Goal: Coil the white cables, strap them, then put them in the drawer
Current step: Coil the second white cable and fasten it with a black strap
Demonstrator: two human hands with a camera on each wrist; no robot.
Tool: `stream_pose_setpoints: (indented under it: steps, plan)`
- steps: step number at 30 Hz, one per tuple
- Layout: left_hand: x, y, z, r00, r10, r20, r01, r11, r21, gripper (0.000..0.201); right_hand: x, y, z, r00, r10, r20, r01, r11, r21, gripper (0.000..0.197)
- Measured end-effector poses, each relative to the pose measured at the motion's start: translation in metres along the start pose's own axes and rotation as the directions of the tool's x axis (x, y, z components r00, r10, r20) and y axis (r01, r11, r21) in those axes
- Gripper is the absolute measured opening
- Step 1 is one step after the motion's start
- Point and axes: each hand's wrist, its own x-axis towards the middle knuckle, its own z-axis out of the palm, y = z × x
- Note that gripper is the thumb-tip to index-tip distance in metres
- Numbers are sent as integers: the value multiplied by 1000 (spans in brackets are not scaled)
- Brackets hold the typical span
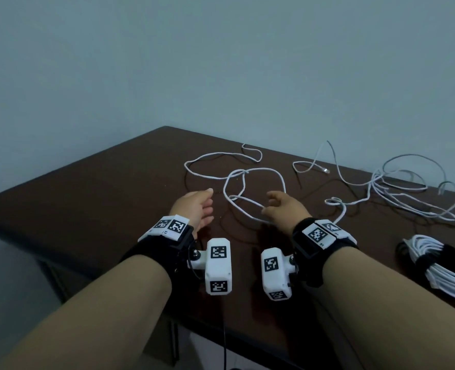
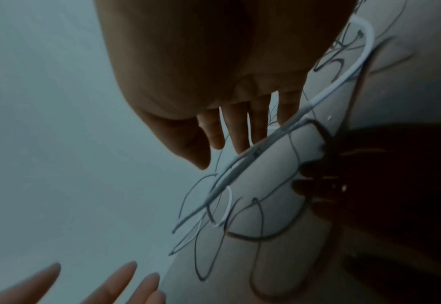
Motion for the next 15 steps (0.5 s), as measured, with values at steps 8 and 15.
stream_pose_setpoints:
  steps: [8,15]
  plan:
    - [9,-4,-1,999,-22,40,20,999,31,17,-9,-3,24,947,-184,263,185,982,20,22]
    - [17,-12,-8,993,111,39,-117,960,253,17,-8,3,9,931,-136,340,130,991,41,33]
